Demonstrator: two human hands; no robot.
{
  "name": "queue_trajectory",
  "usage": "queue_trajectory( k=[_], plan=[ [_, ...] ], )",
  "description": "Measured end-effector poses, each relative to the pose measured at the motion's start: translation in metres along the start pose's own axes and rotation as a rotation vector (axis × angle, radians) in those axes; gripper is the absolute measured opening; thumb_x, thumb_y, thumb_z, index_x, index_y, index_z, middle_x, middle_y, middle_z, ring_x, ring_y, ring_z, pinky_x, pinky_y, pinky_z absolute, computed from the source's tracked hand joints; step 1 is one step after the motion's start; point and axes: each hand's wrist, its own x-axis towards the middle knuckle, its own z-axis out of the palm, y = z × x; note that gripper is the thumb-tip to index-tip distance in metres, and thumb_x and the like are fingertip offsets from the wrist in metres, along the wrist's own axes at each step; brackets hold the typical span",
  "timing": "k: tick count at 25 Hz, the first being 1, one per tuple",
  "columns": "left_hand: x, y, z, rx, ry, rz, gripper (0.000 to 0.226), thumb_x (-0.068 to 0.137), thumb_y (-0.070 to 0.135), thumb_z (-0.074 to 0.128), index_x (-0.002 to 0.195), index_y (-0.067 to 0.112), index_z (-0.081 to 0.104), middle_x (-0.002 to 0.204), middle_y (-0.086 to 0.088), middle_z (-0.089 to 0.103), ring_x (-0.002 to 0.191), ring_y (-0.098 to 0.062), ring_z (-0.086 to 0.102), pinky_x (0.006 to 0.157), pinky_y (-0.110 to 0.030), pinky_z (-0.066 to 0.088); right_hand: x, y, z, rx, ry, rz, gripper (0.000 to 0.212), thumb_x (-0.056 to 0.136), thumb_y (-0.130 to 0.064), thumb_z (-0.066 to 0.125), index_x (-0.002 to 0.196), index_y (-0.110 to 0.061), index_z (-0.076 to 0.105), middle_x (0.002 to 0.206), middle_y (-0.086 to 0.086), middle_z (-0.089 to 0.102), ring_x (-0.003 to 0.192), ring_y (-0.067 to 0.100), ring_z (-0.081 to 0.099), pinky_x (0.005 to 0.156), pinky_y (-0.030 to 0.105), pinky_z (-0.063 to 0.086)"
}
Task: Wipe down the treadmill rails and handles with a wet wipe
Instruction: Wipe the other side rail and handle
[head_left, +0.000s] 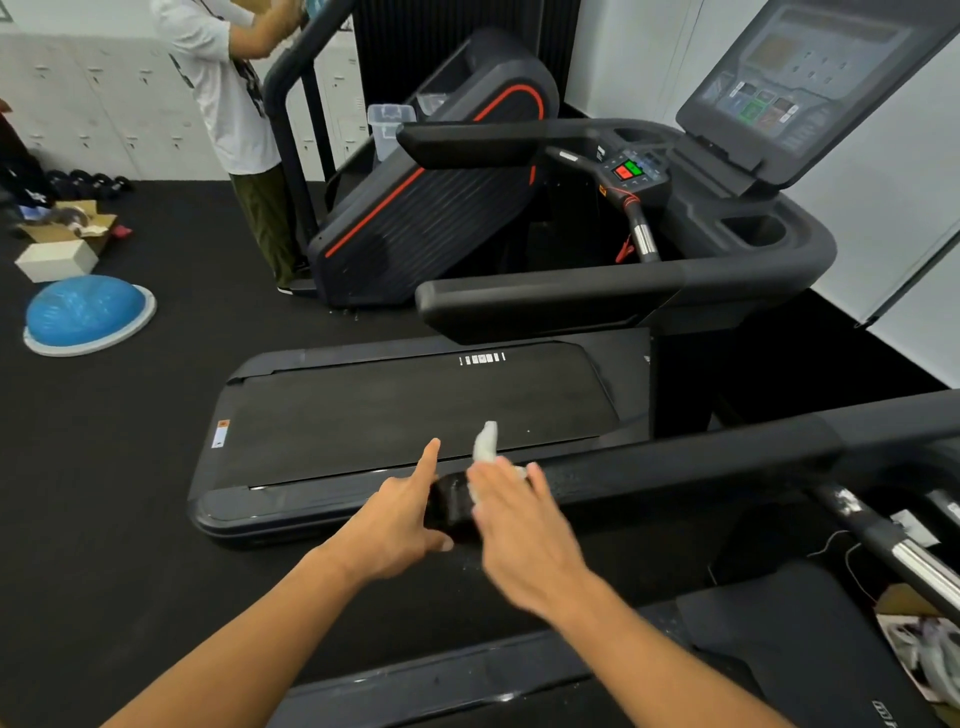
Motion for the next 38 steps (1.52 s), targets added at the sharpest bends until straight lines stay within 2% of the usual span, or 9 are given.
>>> queue_trajectory(
  k=[3, 8, 12, 15, 17, 20, 25, 32, 38],
  plan=[
    [0.007, 0.007, -0.002, -0.028, 0.020, -0.002, 0.121, 0.075, 0.039, 0.083, 0.154, 0.040, -0.010, 0.146, -0.004, 0.048, 0.127, -0.023, 0.050, 0.102, -0.028, 0.038, -0.008, 0.090, -0.032, -0.154, -0.011, 0.180, 0.047, 0.084, -0.012, 0.049, 0.130, -0.022, 0.054, 0.137, -0.003, 0.054, 0.134, 0.021, 0.044, 0.115, 0.051, 0.019],
    [0.006, 0.011, 0.006, -0.015, 0.064, -0.003, 0.121, 0.076, 0.036, 0.083, 0.154, 0.037, -0.010, 0.127, -0.003, 0.057, 0.098, -0.012, 0.057, 0.091, -0.027, 0.045, -0.035, 0.240, -0.081, -0.239, 0.022, 0.546, 0.033, 0.095, -0.015, 0.049, 0.124, -0.013, 0.064, 0.138, 0.002, 0.057, 0.139, 0.019, 0.039, 0.117, 0.060, 0.013],
    [0.009, 0.011, 0.006, -0.018, 0.074, -0.027, 0.126, 0.073, 0.034, 0.086, 0.153, 0.038, -0.011, 0.142, -0.005, 0.051, 0.112, -0.019, 0.057, 0.098, -0.030, 0.044, -0.013, 0.202, -0.074, -0.324, 0.105, 0.643, 0.032, 0.084, -0.009, 0.042, 0.096, -0.006, 0.072, 0.106, 0.015, 0.068, 0.115, 0.036, 0.055, 0.096, 0.052, 0.042],
    [0.009, 0.012, 0.004, -0.021, 0.050, -0.040, 0.126, 0.072, 0.032, 0.087, 0.152, 0.041, -0.010, 0.141, -0.005, 0.051, 0.106, -0.019, 0.058, 0.095, -0.033, 0.048, 0.003, 0.104, -0.059, -0.362, 0.072, 0.290, 0.027, 0.063, -0.011, 0.039, 0.063, -0.011, 0.066, 0.072, 0.006, 0.062, 0.083, 0.034, 0.060, 0.068, 0.042, 0.045],
    [0.007, 0.012, 0.003, -0.024, 0.053, -0.038, 0.125, 0.072, 0.028, 0.086, 0.154, 0.039, -0.008, 0.133, -0.002, 0.056, 0.100, -0.018, 0.059, 0.093, -0.036, 0.051, 0.008, 0.034, -0.030, -0.201, 0.090, 0.123, 0.034, 0.070, -0.011, 0.034, 0.073, -0.009, 0.068, 0.081, 0.008, 0.062, 0.093, 0.036, 0.057, 0.072, 0.046, 0.045],
    [0.007, 0.011, 0.004, 0.018, 0.093, 0.030, 0.107, 0.081, 0.019, 0.071, 0.157, 0.028, -0.004, 0.104, 0.007, 0.066, 0.086, -0.011, 0.062, 0.084, -0.035, 0.053, 0.006, -0.040, 0.008, 0.090, 0.066, 0.041, 0.039, 0.089, -0.014, 0.033, 0.117, -0.007, 0.059, 0.127, 0.009, 0.055, 0.134, 0.031, 0.039, 0.112, 0.046, 0.032],
    [0.006, 0.013, 0.001, 0.018, 0.043, -0.033, 0.116, 0.074, 0.028, 0.083, 0.156, 0.032, 0.001, 0.116, 0.006, 0.062, 0.092, -0.009, 0.058, 0.082, -0.021, 0.042, -0.008, 0.025, 0.000, -0.033, 0.057, 0.011, 0.050, 0.094, -0.019, 0.039, 0.144, -0.018, 0.039, 0.150, -0.004, 0.040, 0.147, 0.019, 0.027, 0.122, 0.051, 0.006],
    [0.009, 0.038, -0.013, 0.299, -0.022, 0.029, 0.052, 0.075, 0.033, 0.081, 0.120, 0.026, 0.057, 0.109, 0.006, 0.061, 0.105, -0.018, 0.059, 0.088, -0.033, 0.051, -0.056, 0.240, -0.080, -0.289, 0.143, 0.521, 0.030, 0.091, -0.011, 0.051, 0.120, -0.018, 0.047, 0.134, 0.003, 0.045, 0.133, 0.022, 0.037, 0.110, 0.066, 0.032],
    [0.041, 0.075, -0.011, 0.324, -0.087, 0.124, 0.061, 0.087, 0.034, 0.072, 0.142, 0.026, 0.048, 0.118, 0.009, 0.063, 0.106, -0.010, 0.058, 0.092, -0.025, 0.046, -0.037, 0.175, -0.054, -0.108, 0.426, 0.906, 0.058, 0.080, -0.003, 0.035, 0.135, 0.011, 0.037, 0.140, 0.025, 0.039, 0.119, 0.039, 0.043, 0.103, 0.047, 0.037]
  ],
)
